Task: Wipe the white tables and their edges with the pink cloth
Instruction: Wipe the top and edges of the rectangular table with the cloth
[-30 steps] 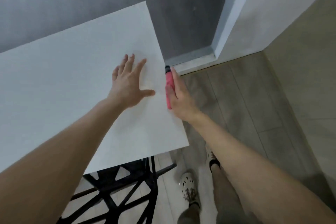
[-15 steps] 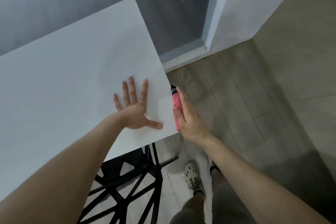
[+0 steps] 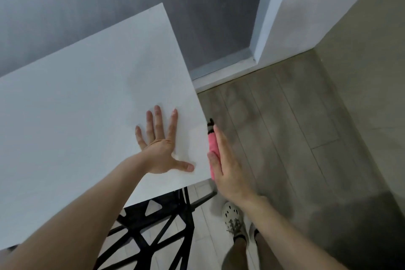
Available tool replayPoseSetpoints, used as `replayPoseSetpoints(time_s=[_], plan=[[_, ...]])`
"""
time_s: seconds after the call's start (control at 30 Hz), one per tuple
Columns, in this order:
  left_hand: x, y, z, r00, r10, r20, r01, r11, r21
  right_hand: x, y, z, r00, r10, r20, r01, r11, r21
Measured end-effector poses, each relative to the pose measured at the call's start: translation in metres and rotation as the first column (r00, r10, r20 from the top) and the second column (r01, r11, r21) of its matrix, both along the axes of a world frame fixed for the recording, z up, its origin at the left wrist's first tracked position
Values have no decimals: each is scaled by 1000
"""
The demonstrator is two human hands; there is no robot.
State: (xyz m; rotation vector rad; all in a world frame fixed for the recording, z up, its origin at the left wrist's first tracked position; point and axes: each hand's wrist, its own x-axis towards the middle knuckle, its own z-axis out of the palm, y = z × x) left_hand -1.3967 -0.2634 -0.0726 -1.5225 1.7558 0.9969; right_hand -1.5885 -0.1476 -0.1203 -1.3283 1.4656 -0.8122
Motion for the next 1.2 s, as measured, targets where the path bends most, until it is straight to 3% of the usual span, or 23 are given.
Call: replayPoseSetpoints(time_s=[0.07,0.27,0.33,0.47,0.63,0.7,0.83,0.97,1.07,1.2], plan=[[-1,0,1,1000,-3,5,3,1000,5,1,-11,1,999,4,-36,-4,1000,6],[0,-1,1,1000,1,7,-1,1000,25,34,-229,-10,992,-37,-119,33,999,-37],[0,-1,1,1000,3,10,-3,1000,23,38,-257,-12,990,-21,-141,18,1000,-19],[1,-2,1,1000,1,12,-1,1000,14,28,-174,-12,996,-23,-88,15,996,-84],[-1,-1,1,1000,-9,28,9,1000,1,6,-10,-3,997,-11,-79,10,1000,-8],[-2,-1,1,999,-12,32,12,1000,-7,6,-29,0,995,-15,-102,16,1000,2],[-1,-3,-2,999,-32,27,32,999,-15,23,-165,-7,989,-8,-147,4,1000,-28],[-1,-4,-4,998,-58,27,58,998,-13,34,-246,-5,977,26,-210,-17,999,47],[1,-6,-7,997,-78,26,78,997,-28,31,-213,-7,975,-16,-220,14,1000,-12],[3,-6,-12,995,-102,11,103,992,-72,21,-72,-8,963,-107,-245,110,994,-3]])
